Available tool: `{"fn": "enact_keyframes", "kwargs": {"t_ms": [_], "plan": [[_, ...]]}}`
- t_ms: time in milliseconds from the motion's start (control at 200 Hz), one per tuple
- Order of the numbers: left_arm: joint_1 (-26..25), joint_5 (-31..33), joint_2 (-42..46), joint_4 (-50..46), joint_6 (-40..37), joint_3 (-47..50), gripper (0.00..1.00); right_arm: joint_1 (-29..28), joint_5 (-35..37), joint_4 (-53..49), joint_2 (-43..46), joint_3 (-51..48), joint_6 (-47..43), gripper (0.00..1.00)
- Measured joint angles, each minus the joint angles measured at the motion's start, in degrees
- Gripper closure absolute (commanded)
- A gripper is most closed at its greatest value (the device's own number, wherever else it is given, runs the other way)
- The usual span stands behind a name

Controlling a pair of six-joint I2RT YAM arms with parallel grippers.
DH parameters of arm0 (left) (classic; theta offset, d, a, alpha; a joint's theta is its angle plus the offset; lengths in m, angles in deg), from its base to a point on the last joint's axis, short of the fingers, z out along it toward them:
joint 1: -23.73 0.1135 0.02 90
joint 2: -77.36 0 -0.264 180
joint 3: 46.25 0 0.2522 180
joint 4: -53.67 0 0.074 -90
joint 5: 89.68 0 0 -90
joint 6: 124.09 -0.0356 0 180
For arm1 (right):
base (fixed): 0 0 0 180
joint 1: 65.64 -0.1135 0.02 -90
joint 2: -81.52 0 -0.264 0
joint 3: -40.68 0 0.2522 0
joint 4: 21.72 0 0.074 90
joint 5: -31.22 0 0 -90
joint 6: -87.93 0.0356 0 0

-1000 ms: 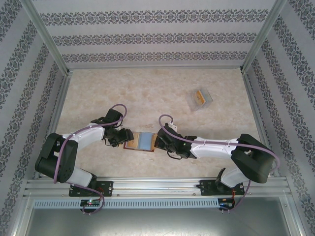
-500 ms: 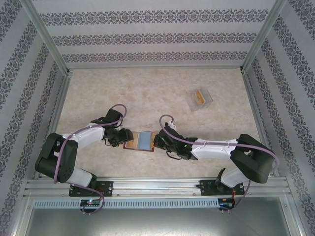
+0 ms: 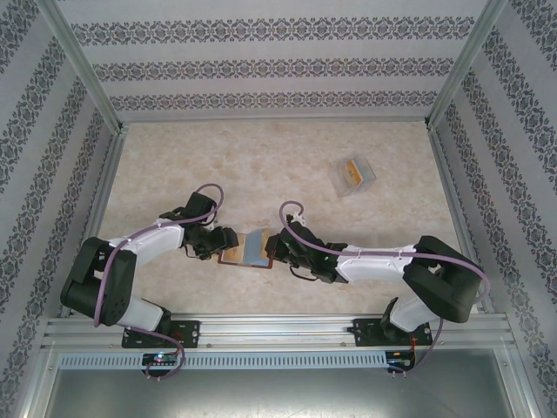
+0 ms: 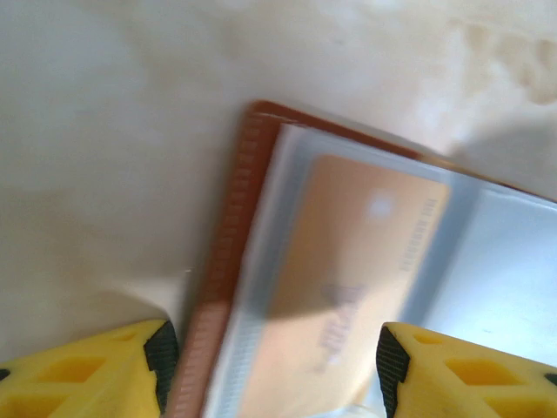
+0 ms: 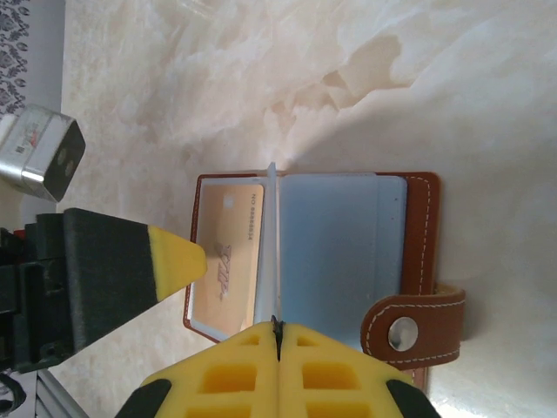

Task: Put the credit cards into the card holder
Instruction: Flip over the card slot in the card holder, then insert the credit card into the card slot.

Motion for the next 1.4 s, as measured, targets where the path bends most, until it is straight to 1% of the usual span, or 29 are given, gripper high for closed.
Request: {"fn": "enact_keyframes", "kwargs": {"t_ms": [130,270,450,545,660,759,934,1179,1399], "plan": [[1.0,-3.5,2.1,1.6,0.4,0.5,0.30,0.1,-2.2,0.7,-2.5,1.4,-0.4,1.00],[4.7,-6.1,5.3,2.5,1.5,1.1,0.30,0.1,-5.3,1.8,-5.9,4.9,-1.6,1.00],[8.2,-8.7,5.3,2.9,2.7,2.3,0.30,0.1,-8.9,3.2,-9.7,9.8,-2.8,1.00],[8.6,-9.8,4.7,3.5,3.3,2.9,0.30,0.1,-10.6,3.8,-12.1,11.5,-3.0,1.00],[8.9,-9.6,3.4,3.8,3.4,3.2,0.33,0.4,-11.8,3.9,-13.9,12.1,-3.0,1.00],[9.0,-8.3,1.4,3.8,3.1,3.2,0.37,0.5,-11.8,4.2,-13.7,11.7,-3.0,1.00],[8.9,-8.0,-1.2,3.7,2.8,2.7,0.38,0.6,-11.6,4.4,-11.4,9.0,-3.0,1.00],[8.5,-6.7,-4.6,-0.1,2.7,-0.2,0.43,2.4,-11.6,6.5,-10.7,6.0,-2.5,1.00],[8.5,-6.1,-5.1,-0.5,2.8,-0.2,0.50,3.5,-10.2,6.6,-2.9,2.0,-3.2,1.00]]}}
